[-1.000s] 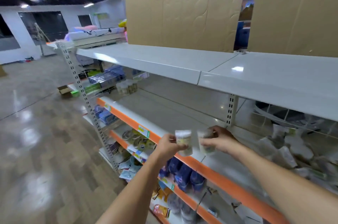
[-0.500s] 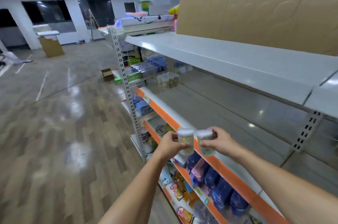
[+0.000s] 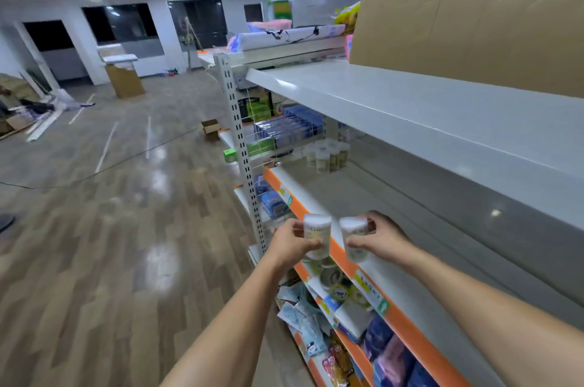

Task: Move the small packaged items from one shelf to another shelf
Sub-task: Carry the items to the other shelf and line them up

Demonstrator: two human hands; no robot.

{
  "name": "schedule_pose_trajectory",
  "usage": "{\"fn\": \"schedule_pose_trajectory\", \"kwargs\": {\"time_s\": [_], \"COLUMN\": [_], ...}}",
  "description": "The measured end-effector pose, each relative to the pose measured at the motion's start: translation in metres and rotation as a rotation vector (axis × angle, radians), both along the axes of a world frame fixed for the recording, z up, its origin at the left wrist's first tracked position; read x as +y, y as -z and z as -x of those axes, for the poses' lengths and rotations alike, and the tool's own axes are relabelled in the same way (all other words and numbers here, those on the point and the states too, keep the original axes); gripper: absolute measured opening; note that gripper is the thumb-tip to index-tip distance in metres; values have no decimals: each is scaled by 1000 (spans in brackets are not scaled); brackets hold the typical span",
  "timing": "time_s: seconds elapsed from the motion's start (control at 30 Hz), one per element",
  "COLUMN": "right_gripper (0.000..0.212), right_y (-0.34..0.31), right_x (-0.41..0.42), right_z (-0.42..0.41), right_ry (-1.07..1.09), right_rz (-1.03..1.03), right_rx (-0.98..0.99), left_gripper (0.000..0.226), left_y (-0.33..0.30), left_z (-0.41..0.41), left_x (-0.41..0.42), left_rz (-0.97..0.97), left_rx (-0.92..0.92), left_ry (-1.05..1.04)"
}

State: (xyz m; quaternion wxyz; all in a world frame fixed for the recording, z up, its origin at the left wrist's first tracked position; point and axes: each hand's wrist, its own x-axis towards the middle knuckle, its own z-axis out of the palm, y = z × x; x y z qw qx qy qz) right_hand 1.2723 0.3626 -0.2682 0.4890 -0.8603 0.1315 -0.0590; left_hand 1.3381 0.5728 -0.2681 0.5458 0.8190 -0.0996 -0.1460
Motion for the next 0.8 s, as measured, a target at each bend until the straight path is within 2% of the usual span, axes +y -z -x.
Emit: {"fn": "schedule_pose_trajectory", "kwargs": {"time_s": [0.2,0.6,0.8], "right_gripper": [28,54,52], "right_y": [-9,6,12], "right_x": [5,40,57], "right_z": [-50,-168,-225], "right_ry": [-17,96,242], "right_rz": [83,33,29], "right_rx": [17,38,53], "left_gripper": [40,48,44], "left_y": [4,15,17], "left_z": [-49,-185,-260], "left_x": [3,26,29], "left_rz": [39,12,-1], "left_rx": [39,46,2], "left_ry": [-8,85,165]}}
